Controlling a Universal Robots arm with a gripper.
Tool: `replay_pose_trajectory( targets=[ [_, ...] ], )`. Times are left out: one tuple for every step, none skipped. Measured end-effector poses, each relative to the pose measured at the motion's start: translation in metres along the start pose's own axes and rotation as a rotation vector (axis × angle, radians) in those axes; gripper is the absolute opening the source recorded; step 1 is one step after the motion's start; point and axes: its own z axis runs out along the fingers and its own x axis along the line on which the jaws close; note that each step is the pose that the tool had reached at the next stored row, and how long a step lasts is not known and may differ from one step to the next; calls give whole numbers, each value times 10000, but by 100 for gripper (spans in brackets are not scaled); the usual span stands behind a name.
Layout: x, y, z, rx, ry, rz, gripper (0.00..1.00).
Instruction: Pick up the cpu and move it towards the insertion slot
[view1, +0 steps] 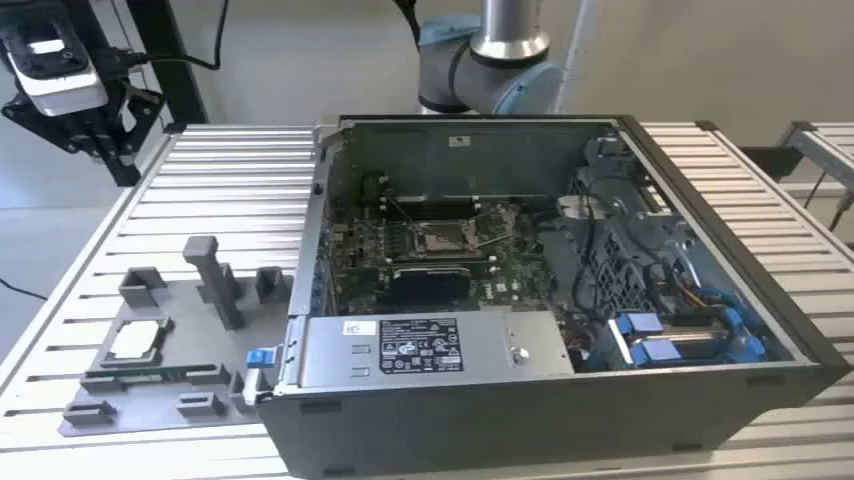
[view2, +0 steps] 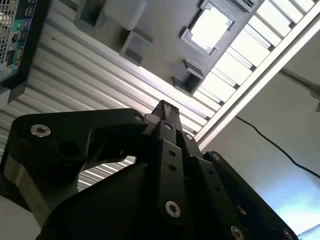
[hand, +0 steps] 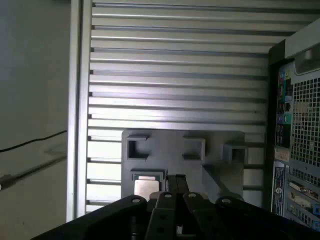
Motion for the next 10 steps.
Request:
replay_pose_trajectory(
  targets=[
    [0,0,0,0,0,1,0],
    [0,0,0,0,0,0,0],
    [0,0,0,0,0,1,0],
    [0,0,0,0,-1,0,0],
    [0,0,0,0,0,0,0],
    [0,0,0,0,0,0,0],
    [0,0,0,0,0,0,0],
    [0,0,0,0,0,0,0],
    [0,0,0,0,0,0,0],
    [0,0,0,0,0,0,0]
  ],
)
